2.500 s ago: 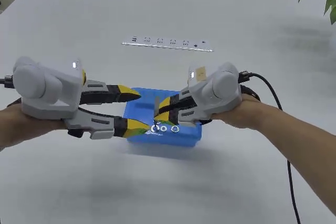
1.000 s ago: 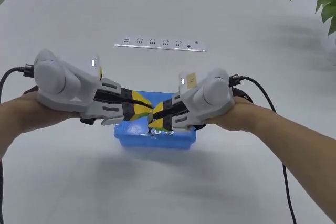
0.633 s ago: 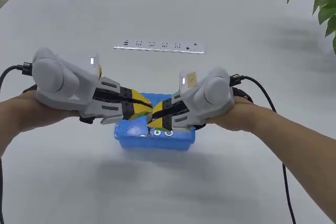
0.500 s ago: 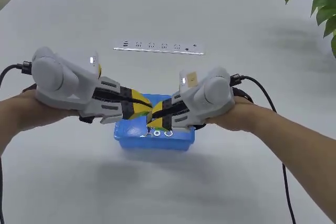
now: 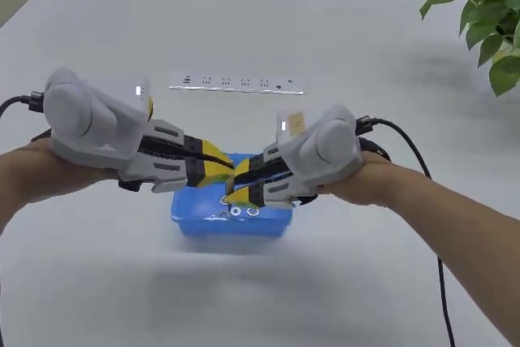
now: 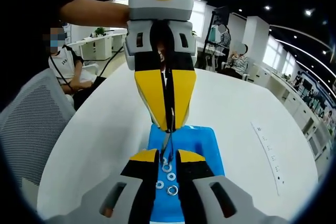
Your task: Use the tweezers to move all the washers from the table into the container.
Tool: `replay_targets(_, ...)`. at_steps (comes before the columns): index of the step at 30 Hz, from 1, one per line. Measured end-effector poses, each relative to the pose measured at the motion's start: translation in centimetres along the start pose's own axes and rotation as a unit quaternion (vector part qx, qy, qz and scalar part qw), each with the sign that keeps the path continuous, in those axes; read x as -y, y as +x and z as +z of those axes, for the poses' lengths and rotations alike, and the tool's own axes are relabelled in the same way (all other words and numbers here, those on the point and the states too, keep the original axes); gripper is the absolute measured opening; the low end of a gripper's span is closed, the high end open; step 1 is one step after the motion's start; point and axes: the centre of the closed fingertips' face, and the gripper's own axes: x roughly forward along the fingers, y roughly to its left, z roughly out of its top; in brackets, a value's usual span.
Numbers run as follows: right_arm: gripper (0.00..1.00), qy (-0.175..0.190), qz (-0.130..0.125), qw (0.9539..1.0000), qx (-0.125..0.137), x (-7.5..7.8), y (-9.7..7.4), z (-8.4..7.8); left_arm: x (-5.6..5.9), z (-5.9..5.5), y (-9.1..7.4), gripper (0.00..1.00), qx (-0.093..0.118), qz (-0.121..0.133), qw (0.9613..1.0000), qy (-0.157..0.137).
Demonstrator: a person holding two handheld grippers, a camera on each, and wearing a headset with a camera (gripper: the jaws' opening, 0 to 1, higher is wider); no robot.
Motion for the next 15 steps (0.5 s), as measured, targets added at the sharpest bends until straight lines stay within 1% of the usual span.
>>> replay_targets(5, 0.14, -0.003, -0.004, 1.0000, 0.001, -0.6, -0.4, 0.3, 0.9, 0.8, 0.0, 0.05, 0.004, -0.011, 0.9999, 0.003)
replay_targets(8, 0.12, -0.002, -0.004, 1.0000, 0.002, -0.9, -0.6, 0.5, 1.2, 1.1, -0.2, 0.05, 0.004, -0.011, 0.9999, 0.006)
replay_targets(15, 0.11, -0.006, -0.007, 0.9999, 0.005, -1.9, -1.2, 1.1, 2.0, 1.6, -0.7, 0.05, 0.007, -0.018, 0.9998, 0.007)
